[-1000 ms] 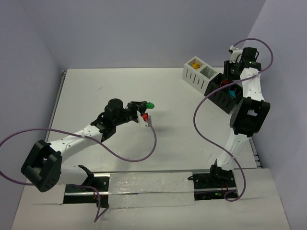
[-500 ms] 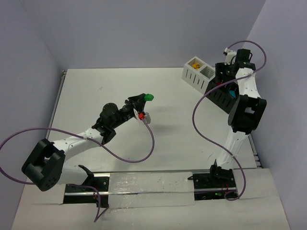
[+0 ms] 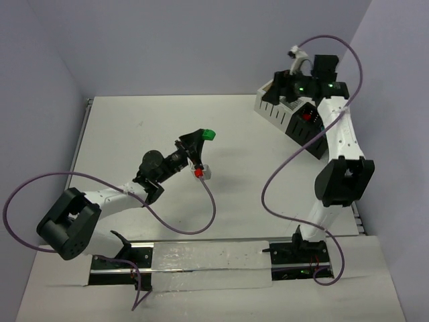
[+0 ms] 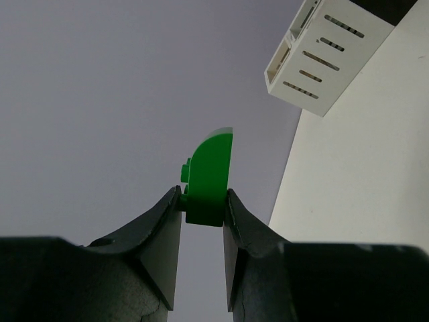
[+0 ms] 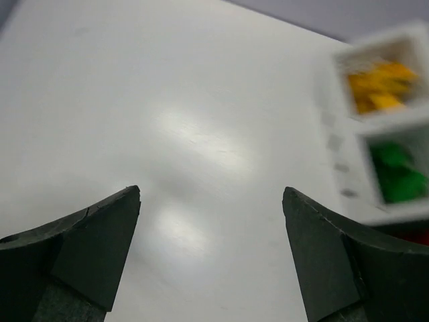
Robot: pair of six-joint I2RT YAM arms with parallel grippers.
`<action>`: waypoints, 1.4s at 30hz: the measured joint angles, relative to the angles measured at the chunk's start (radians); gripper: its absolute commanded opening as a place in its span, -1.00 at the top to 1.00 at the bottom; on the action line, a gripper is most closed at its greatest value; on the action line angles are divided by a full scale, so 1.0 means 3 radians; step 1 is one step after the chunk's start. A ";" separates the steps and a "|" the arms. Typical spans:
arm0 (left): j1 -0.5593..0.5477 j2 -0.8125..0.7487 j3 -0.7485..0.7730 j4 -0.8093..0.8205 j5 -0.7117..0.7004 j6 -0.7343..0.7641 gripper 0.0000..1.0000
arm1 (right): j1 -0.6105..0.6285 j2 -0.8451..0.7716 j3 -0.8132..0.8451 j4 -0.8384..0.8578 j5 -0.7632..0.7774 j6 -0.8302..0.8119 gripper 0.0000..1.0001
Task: Sort the legos into containers by color
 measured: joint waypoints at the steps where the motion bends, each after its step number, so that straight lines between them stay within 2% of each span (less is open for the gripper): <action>1: -0.0003 0.0027 -0.0003 0.0051 0.0015 0.0034 1.00 | 0.0170 -0.0121 -0.0056 0.0015 -0.0141 0.0020 -0.90; 6: -0.0008 0.0050 -0.0013 0.0128 0.0108 0.0137 1.00 | 0.1065 -0.0400 -0.0188 0.0030 -0.0491 -0.0094 -0.92; 12: -0.0009 0.0033 -0.0013 0.0114 0.0214 0.0215 1.00 | 0.1518 -0.0359 -0.0186 -0.0266 -0.0437 -0.0408 -0.93; 19: -0.0011 -0.0038 -0.0033 0.0111 0.0260 0.0267 1.00 | 0.1745 -0.0345 -0.0177 -0.0526 -0.0282 -0.0680 -0.93; 26: -0.0054 -0.0051 -0.0038 0.0105 0.0261 0.0319 0.98 | 0.1840 -0.0309 -0.0175 -0.0593 -0.0135 -0.0731 -0.92; 35: -0.0097 -0.0057 -0.0038 0.0061 0.0261 0.0368 0.98 | 0.1948 -0.0248 -0.0172 -0.0598 0.0039 -0.0748 -0.79; 40: -0.0097 -0.0058 -0.0038 0.0025 0.0261 0.0389 0.97 | 0.1997 -0.0196 -0.0172 -0.0663 0.0095 -0.0792 -0.62; 42: -0.0097 -0.0058 -0.0038 0.0012 0.0261 0.0395 0.96 | 0.1999 -0.0192 -0.0172 -0.0685 0.0112 -0.0808 -0.44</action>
